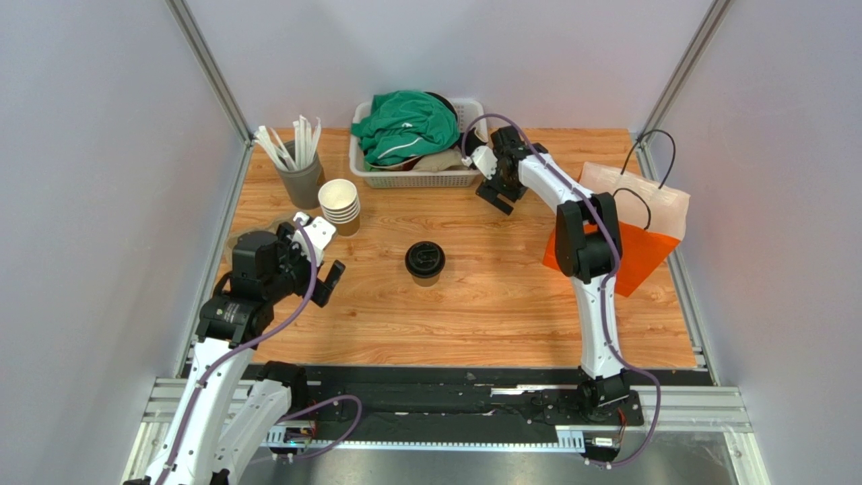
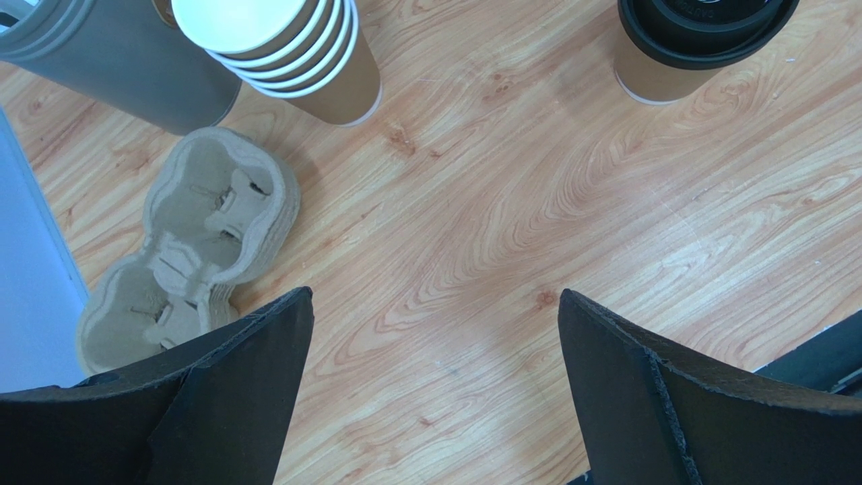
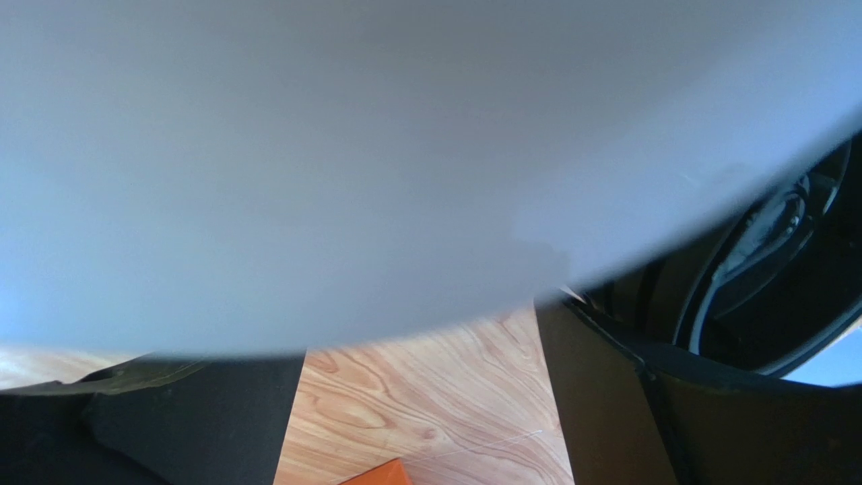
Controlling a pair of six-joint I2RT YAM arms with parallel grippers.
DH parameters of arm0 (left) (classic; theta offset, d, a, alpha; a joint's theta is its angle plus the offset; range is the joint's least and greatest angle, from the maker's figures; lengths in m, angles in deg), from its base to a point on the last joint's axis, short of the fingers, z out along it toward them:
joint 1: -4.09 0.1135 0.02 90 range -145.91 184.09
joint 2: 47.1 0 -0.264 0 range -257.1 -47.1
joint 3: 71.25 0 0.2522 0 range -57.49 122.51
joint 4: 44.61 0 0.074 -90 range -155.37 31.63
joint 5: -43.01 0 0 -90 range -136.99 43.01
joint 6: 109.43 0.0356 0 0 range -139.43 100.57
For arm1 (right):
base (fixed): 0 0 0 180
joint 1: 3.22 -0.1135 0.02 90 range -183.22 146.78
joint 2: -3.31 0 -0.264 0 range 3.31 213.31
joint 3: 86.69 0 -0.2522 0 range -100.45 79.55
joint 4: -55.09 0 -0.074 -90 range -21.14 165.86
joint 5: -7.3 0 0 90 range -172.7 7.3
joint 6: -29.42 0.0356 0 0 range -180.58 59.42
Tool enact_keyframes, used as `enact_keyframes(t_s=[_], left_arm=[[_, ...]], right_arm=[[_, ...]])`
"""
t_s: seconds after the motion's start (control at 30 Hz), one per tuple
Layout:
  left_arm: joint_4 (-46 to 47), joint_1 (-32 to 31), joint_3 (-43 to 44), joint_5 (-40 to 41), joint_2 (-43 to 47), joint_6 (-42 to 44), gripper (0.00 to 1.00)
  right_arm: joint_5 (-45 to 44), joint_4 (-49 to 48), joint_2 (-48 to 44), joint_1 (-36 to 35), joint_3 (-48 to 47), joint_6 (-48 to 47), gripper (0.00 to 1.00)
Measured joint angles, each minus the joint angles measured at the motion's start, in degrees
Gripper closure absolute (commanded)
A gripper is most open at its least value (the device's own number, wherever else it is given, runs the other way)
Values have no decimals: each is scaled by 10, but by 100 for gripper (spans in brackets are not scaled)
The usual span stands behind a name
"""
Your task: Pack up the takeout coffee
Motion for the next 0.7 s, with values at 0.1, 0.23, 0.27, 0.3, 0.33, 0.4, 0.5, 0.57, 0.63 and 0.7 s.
enact_keyframes(t_s=[0.1, 0.23, 0.27, 0.3, 0.33, 0.4, 0.5, 0.57, 0.63, 0.7], left_arm=[[1, 0, 0, 0, -1, 0, 1], [2, 0, 0, 0, -1, 0, 1], [2, 0, 0, 0, -1, 0, 1], [2, 0, 0, 0, -1, 0, 1], [2, 0, 0, 0, -1, 0, 1], [2, 0, 0, 0, -1, 0, 1], [2, 0, 0, 0, -1, 0, 1], [2, 0, 0, 0, -1, 0, 1], [2, 0, 0, -1, -1, 0, 1], [2, 0, 0, -1, -1, 0, 1]], right_arm=[[-3, -1, 1, 4, -2, 3, 13], [16, 7, -3, 7, 1, 12, 13], [24, 9, -10, 7, 8, 16, 13], [34, 12, -20, 6, 19, 18, 14], [45, 17, -33, 4, 31, 21, 14], [68, 32, -67, -1, 56, 32, 15], [97, 54, -129, -11, 77, 50, 16], [116, 57, -178, -19, 93, 61, 16], [132, 64, -241, -33, 116, 70, 16], [143, 68, -289, -46, 131, 78, 16]])
